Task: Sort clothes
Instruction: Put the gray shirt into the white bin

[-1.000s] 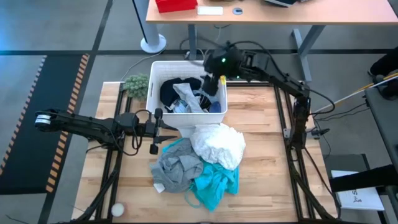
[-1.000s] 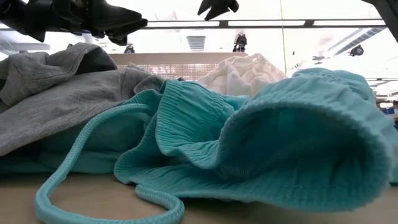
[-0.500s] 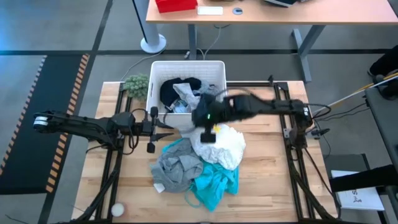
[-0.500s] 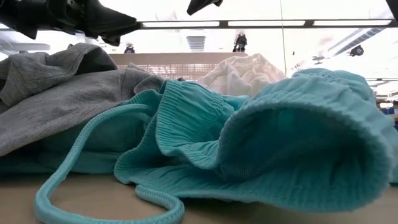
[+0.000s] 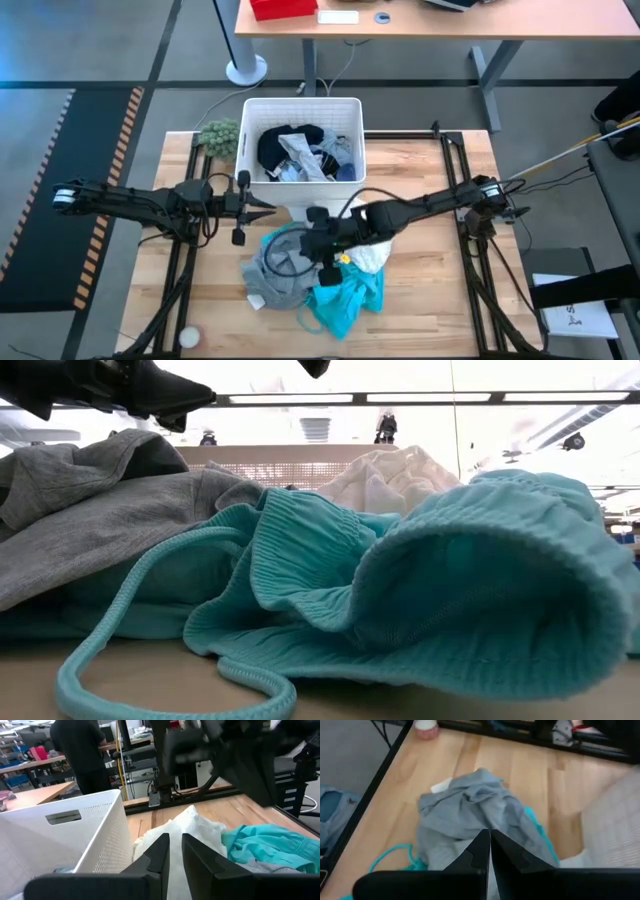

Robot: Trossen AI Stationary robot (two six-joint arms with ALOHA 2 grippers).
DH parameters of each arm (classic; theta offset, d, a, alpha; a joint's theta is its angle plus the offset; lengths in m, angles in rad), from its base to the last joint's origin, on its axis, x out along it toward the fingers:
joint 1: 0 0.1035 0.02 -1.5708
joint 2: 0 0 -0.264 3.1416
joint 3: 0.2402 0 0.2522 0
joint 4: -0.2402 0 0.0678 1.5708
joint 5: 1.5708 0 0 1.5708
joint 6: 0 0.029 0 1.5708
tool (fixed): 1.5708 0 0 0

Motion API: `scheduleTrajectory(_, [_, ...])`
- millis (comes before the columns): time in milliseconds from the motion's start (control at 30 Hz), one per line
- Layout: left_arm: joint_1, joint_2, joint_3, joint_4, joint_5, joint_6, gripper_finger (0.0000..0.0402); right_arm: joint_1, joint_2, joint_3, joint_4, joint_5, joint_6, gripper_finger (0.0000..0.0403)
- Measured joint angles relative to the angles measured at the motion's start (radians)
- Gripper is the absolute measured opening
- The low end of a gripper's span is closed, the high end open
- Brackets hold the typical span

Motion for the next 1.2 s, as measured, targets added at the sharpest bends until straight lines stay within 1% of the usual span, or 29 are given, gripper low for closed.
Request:
scheduleTrajectory(133, [0.0, -0.006, 0.0, -0.016, 0.0, 0.0, 0.0035, 0.024, 0.005, -0.066, 0.094, 0.007, 0.027, 0.0004])
scheduleTrajectory(267, [0.0, -0.007, 0.0, -0.019, 0.0, 0.002, 0.0035, 0.046, 0.01, -0.123, 0.158, 0.008, 0.025, 0.0031])
scheduleTrajectory(333, [0.0, -0.008, 0.0, -0.021, 0.0, 0.005, 0.0035, 0.056, 0.01, -0.146, 0.196, 0.008, 0.015, 0.0056])
scheduleTrajectory(433, [0.0, -0.012, 0.0, -0.023, 0.0, 0.012, 0.0035, 0.069, 0.011, -0.161, 0.223, 0.008, 0.003, 0.0105])
scheduleTrajectory(633, [0.0, -0.037, 0.0, -0.038, -0.045, 0.016, 0.0035, 0.079, 0.08, -0.16, 0.276, 0.008, 0.013, 0.0209])
scheduleTrajectory(767, [0.0, -0.059, 0.0, -0.061, -0.053, 0.011, 0.0035, 0.075, 0.134, -0.149, 0.294, 0.009, -0.004, 0.0252])
scheduleTrajectory(933, [0.0, -0.071, -0.001, -0.077, -0.053, 0.008, 0.0035, 0.073, 0.222, -0.082, 0.286, 0.007, -0.038, 0.0272])
scheduleTrajectory(1133, [0.0, -0.07, -0.001, -0.079, -0.053, 0.007, 0.0035, 0.061, 0.349, 0.037, 0.218, 0.002, -0.083, 0.0274])
scheduleTrajectory(1200, [0.0, -0.07, -0.001, -0.085, -0.053, 0.007, 0.0035, 0.053, 0.396, 0.087, 0.17, -0.003, -0.088, 0.0273])
